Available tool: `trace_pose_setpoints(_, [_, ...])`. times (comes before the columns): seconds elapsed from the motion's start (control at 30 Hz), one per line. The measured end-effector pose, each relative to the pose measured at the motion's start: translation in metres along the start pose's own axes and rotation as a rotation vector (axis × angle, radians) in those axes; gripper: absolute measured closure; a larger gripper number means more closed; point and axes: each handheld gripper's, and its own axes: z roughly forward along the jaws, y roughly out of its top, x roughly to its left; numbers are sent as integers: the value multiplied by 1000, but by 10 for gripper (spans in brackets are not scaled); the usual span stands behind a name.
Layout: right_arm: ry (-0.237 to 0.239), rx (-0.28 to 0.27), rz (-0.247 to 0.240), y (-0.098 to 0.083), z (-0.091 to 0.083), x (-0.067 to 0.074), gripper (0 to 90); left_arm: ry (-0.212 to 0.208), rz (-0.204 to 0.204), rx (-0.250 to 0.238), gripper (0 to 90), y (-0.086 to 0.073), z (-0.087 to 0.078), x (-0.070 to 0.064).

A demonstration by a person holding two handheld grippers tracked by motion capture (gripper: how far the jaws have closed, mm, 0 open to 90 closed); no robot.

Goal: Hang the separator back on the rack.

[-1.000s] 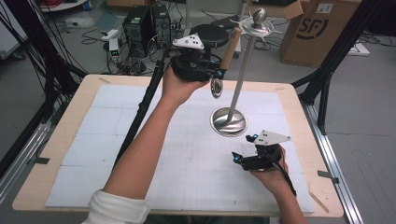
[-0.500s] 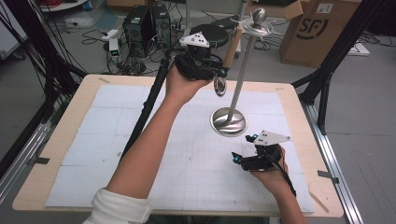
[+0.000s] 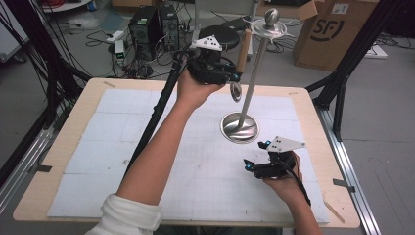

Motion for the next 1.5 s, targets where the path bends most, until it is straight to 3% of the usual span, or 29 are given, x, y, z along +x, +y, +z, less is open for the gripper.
trace_pose_setpoints(0.03, [-1,-3,-3,0,0,0,157,10,-2,9,599,-1,-1,1])
trace_pose_setpoints(0.27, [-3,3,-1,-1,0,0,157,-21,-47,66,529,-12,-16,9])
trace_pose_setpoints(0.37, [1,10,-3,-1,2,0,157,-6,-43,126,458,-17,-25,11])
trace_pose_setpoints(0.47, [0,11,0,-1,3,-1,157,-2,-37,145,425,-23,-37,12])
trace_pose_setpoints(0.77, [-2,9,4,-1,2,-1,157,13,-70,115,318,-38,-68,11])
trace_pose_setpoints(1.03, [-4,11,0,-1,1,0,157,32,-69,73,188,-53,-94,12])
trace_pose_setpoints(1.3, [-9,19,-4,-2,2,0,157,35,-64,11,137,-68,-123,10])
trace_pose_setpoints(1.5, [-9,25,-4,-2,3,1,157,35,-69,18,122,-81,-138,7])
